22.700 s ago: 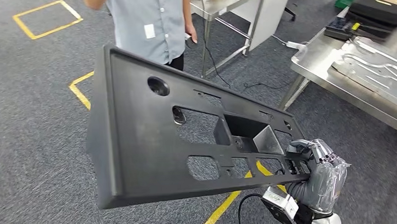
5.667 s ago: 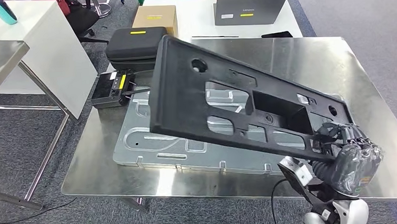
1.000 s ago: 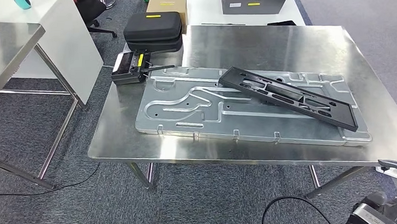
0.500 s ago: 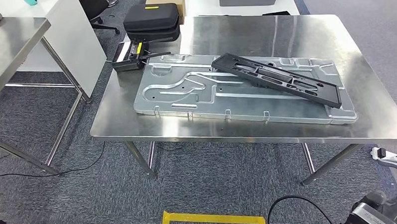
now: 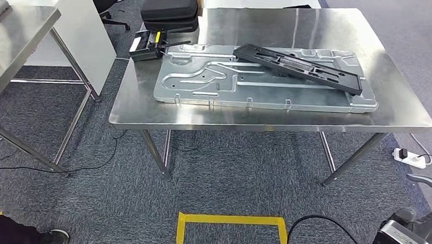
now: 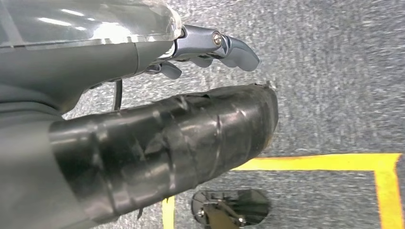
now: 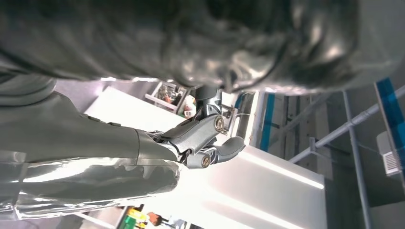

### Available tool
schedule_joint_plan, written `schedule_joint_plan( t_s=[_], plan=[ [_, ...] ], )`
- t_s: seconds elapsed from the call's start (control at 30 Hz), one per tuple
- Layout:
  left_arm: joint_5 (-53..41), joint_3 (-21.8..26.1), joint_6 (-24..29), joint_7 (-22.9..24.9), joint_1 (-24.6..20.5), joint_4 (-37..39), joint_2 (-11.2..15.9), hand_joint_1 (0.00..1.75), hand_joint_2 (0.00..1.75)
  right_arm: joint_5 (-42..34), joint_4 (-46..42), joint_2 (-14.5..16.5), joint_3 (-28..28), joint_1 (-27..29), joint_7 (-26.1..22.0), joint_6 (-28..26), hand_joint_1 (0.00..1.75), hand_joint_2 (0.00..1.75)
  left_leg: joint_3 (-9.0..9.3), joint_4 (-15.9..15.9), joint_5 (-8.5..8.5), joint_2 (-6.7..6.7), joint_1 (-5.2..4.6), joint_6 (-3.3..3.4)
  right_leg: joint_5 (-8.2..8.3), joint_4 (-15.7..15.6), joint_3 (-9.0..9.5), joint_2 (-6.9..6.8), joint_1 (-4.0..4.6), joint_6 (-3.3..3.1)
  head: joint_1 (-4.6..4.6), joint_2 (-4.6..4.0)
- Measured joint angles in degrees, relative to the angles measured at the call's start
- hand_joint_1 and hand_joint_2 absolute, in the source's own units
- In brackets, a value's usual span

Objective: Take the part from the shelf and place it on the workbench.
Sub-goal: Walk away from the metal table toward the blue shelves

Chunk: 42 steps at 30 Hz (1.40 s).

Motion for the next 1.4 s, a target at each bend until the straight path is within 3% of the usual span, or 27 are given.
schedule_joint_plan(
  t_s=[0.07, 0.13, 0.17, 0.2, 0.27, 0.3, 0.33, 0.37, 0.4, 0.47, 0.53, 0.6, 0.67, 0.7, 0.73, 0.8, 0.83, 0.9, 0.97, 1.03, 1.1, 1.17, 1.2, 1.3, 1.33, 1.37, 1.4],
  plan=[
    [0.1, 0.0, 0.0, 0.0, 0.0, 0.0, 0.0, 0.0, 0.0, 0.1, 0.0, 0.0, 0.1, 0.1, 0.1, 0.0, 0.0, 0.0, -0.55, 0.3, 0.97, -0.07, -0.05, -0.72, -1.8, -5.2, 3.01, 0.07, 0.36, -0.54, -0.01, 0.0],
    [0.2, 0.2, 0.0, 0.0, 0.1, 0.0, 0.0, 0.0, 0.0, 0.3, 0.1, 0.1, 0.2, 0.3, 0.4, 0.0, 0.0, 0.0, -0.75, 0.2, 1.63, -0.15, 0.07, -1.51, -1.2, -5.8, 2.43, -0.05, 0.37, -1.28, 0.02, 0.0],
    [0.3, 0.4, 0.0, 0.0, 0.2, 0.0, 0.0, 0.0, 0.0, 0.4, 0.2, 0.1, 0.2, 0.4, 0.6, 0.0, 0.0, 0.0, -1.07, 0.8, 0.64, -0.24, 0.14, -1.8, -0.53, -5.9, 1.87, -0.16, 0.29, -1.79, -0.02, 0.0],
    [0.3, 0.5, 0.0, 0.0, 0.3, 0.0, 0.0, 0.0, 0.0, 0.5, 0.2, 0.2, 0.2, 0.5, 0.8, 0.0, 0.0, 0.0, -1.63, 2.3, -1.56, -0.33, 0.18, -2.02, 0.24, -6.0, 1.15, -0.26, 0.16, -2.26, -0.05, 0.0],
    [0.4, 0.5, 0.0, 0.1, 0.3, 0.0, 0.0, 0.0, 0.0, 0.6, 0.4, 0.3, 0.3, 0.7, 1.1, 0.0, 0.0, 0.0, -2.96, 8.1, -8.1, -0.41, 0.28, -2.28, 1.75, -6.0, -0.68, -0.39, 0.17, -2.85, -0.16, -0.01],
    [0.4, 0.5, 0.0, 0.1, 0.4, 0.0, 0.0, 0.0, 0.0, 0.6, 0.4, 0.3, 0.3, 0.8, 1.2, 0.0, 0.0, 0.0, -3.4, 11.5, -10.41, -0.41, 0.29, -2.4, 2.5, -5.8, -1.67, -0.43, 0.25, -2.92, -0.19, -0.01],
    [0.5, 0.6, 0.0, 0.1, 0.3, 0.0, 0.0, 0.0, 0.0, 0.6, 0.5, 0.3, 0.3, 0.9, 1.3, 0.0, 0.0, 0.0, -3.39, 14.4, -11.17, -0.41, 0.29, -2.47, 3.23, -5.7, -2.73, -0.46, 0.34, -2.92, -0.19, -0.01],
    [0.5, 0.6, 0.0, 0.1, 0.3, 0.0, 0.0, 0.0, 0.0, 0.5, 0.6, 0.3, 0.3, 1.0, 1.3, 0.0, 0.0, 0.0, -2.77, 15.9, -10.39, -0.41, 0.29, -2.44, 3.93, -5.4, -3.79, -0.49, 0.43, -2.87, -0.2, -0.01],
    [0.6, 0.6, 0.0, 0.1, 0.3, 0.0, 0.0, 0.0, 0.0, 0.4, 0.7, 0.3, 0.3, 1.0, 1.3, 0.0, 0.0, 0.0, -1.3, 15.7, -8.6, -0.42, 0.27, -2.29, 4.59, -5.1, -4.89, -0.5, 0.51, -2.8, -0.2, -0.01],
    [0.6, 0.6, 0.0, 0.2, 0.3, 0.0, 0.0, 0.0, 0.0, 0.3, 0.8, 0.3, 0.3, 1.1, 1.4, 0.0, 0.0, 0.0, 4.07, 10.1, -6.07, -0.45, 0.08, -1.59, 5.71, -4.4, -6.82, -0.5, 0.65, -2.57, -0.21, -0.01],
    [0.6, 0.6, 0.1, 0.2, 0.1, 0.0, 0.1, 0.0, 0.0, 0.1, 0.8, 0.3, 0.3, 1.1, 1.4, 0.0, 0.0, 0.0, 9.78, 1.7, -7.35, -0.45, -0.27, -0.88, 6.79, -3.8, -8.0, -0.57, 0.77, -2.15, -0.19, -0.01],
    [0.7, 0.7, 0.1, 0.2, 0.0, 0.0, 0.1, 0.0, 0.0, 0.0, 0.8, 0.3, 0.3, 1.1, 1.5, 0.0, 0.0, 0.0, 11.68, -2.5, -8.45, -0.45, -0.59, -0.38, 8.03, -3.9, -8.41, -0.72, 0.72, -1.47, -0.17, -0.01],
    [0.9, 0.7, 0.2, 0.2, 0.1, 0.0, 0.1, 0.0, 0.0, 0.0, 0.8, 0.3, 0.3, 1.2, 1.7, 0.0, 0.0, 0.0, 10.83, -2.9, -7.26, -0.22, -0.42, 0.27, 7.8, -3.8, -8.82, -0.57, 0.54, -0.78, -0.16, -0.01],
    [0.9, 0.8, 0.2, 0.2, 0.2, 0.0, 0.0, 0.0, 0.0, 0.0, 0.9, 0.3, 0.3, 1.2, 1.8, 0.0, 0.0, 0.0, 10.23, -3.1, -6.48, -0.04, -0.27, 0.66, 6.05, -2.7, -9.27, -0.39, 0.49, -0.49, -0.14, -0.01],
    [1.0, 0.8, 0.2, 0.2, 0.2, 0.0, 0.0, 0.0, 0.0, 0.0, 0.9, 0.3, 0.3, 1.2, 1.8, 0.0, 0.0, 0.0, 9.44, -3.2, -5.71, 0.14, -0.15, 0.98, 3.17, -0.5, -9.91, -0.21, 0.37, -0.22, -0.11, -0.01],
    [1.0, 0.9, 0.1, 0.2, 0.2, 0.0, 0.0, 0.0, 0.0, 0.0, 1.1, 0.3, 0.3, 1.3, 1.9, 0.0, 0.0, 0.0, 7.48, -3.0, -4.27, 0.29, -0.21, 1.33, -2.71, 6.0, -11.12, -0.06, 0.15, 0.23, -0.08, -0.01],
    [1.0, 0.9, 0.1, 0.2, 0.2, 0.0, 0.0, 0.0, 0.0, 0.1, 1.2, 0.3, 0.3, 1.3, 1.9, 0.0, 0.0, 0.0, 6.45, -2.8, -3.56, 0.34, -0.22, 1.3, -3.85, 9.2, -11.32, -0.05, 0.04, 0.44, -0.09, 0.0],
    [1.1, 0.9, 0.1, 0.1, 0.2, 0.0, 0.0, 0.0, 0.0, 0.2, 1.3, 0.3, 0.3, 1.3, 2.0, 0.0, 0.0, 0.0, 4.21, -2.0, -2.32, 0.43, -0.17, 1.06, -1.56, 11.4, -9.97, -0.05, -0.2, 0.7, -0.1, 0.0],
    [1.1, 0.9, 0.1, 0.0, 0.2, 0.0, 0.0, 0.0, 0.0, 0.3, 1.3, 0.3, 0.3, 1.2, 2.0, 0.0, 0.0, 0.0, 1.89, -0.8, -1.39, 0.43, -0.06, 0.57, 1.26, 6.8, -5.2, -0.03, -0.49, 0.81, -0.11, 0.0],
    [1.1, 0.9, 0.0, -0.1, 0.1, 0.0, 0.0, 0.0, 0.0, 0.4, 1.3, 0.3, 0.3, 1.1, 2.0, 0.0, 0.0, 0.0, 0.39, 0.5, -0.74, 0.35, -0.12, -0.08, -0.31, -1.2, 0.53, 0.06, -0.37, 0.57, -0.13, 0.0],
    [1.1, 1.0, 0.0, -0.1, 0.1, 0.0, 0.0, 0.0, 0.0, 0.4, 1.2, 0.4, 0.3, 1.0, 2.0, 0.0, 0.0, 0.0, -0.09, 0.8, 0.12, 0.31, -0.21, -0.82, -2.11, -5.2, 2.57, 0.12, 0.03, -0.15, -0.13, -0.01],
    [1.1, 1.0, -0.1, -0.2, 0.2, 0.0, 0.0, 0.0, 0.0, 0.2, 1.3, 0.5, 0.3, 1.1, 1.9, 0.0, 0.0, 0.0, -0.54, 1.0, 0.19, 0.18, 0.0, -1.56, -1.18, -5.4, 1.62, -0.05, -0.02, -1.27, -0.13, -0.01],
    [1.2, 1.1, -0.1, -0.2, 0.3, 0.0, 0.0, 0.0, 0.0, 0.1, 1.3, 0.6, 0.3, 1.0, 1.9, 0.0, 0.0, 0.0, -1.04, 1.9, -1.34, 0.05, 0.12, -1.88, -0.47, -5.5, 0.94, -0.16, -0.07, -1.86, -0.12, -0.01],
    [1.2, 1.1, -0.1, -0.2, 0.5, 0.0, 0.0, 0.0, 0.0, -0.1, 1.3, 0.7, 0.3, 1.0, 1.9, 0.0, 0.0, 0.0, -3.11, 10.0, -10.09, -0.19, 0.27, -2.5, 1.73, -5.5, -1.7, -0.32, 0.06, -2.8, -0.16, -0.01],
    [1.2, 1.1, -0.1, -0.2, 0.5, 0.0, 0.0, 0.0, 0.0, -0.1, 1.3, 0.7, 0.3, 1.0, 1.9, 0.0, 0.0, 0.0, -3.43, 13.4, -11.65, -0.19, 0.27, -2.58, 2.48, -5.4, -2.64, -0.33, 0.19, -2.82, -0.17, -0.01],
    [1.2, 1.1, -0.1, -0.2, 0.4, 0.0, 0.0, 0.0, 0.0, -0.1, 1.3, 0.7, 0.3, 1.0, 1.9, 0.0, 0.0, 0.0, -3.21, 15.7, -11.69, -0.2, 0.27, -2.56, 3.22, -5.3, -3.63, -0.35, 0.33, -2.82, -0.17, -0.01],
    [1.2, 1.1, -0.1, -0.2, 0.4, 0.0, 0.0, 0.0, 0.0, -0.1, 1.3, 0.7, 0.3, 1.0, 1.9, 0.0, 0.0, 0.0, -2.17, 16.4, -10.34, -0.2, 0.25, -2.39, 3.93, -5.1, -4.65, -0.36, 0.47, -2.78, -0.17, -0.01]
  ],
)
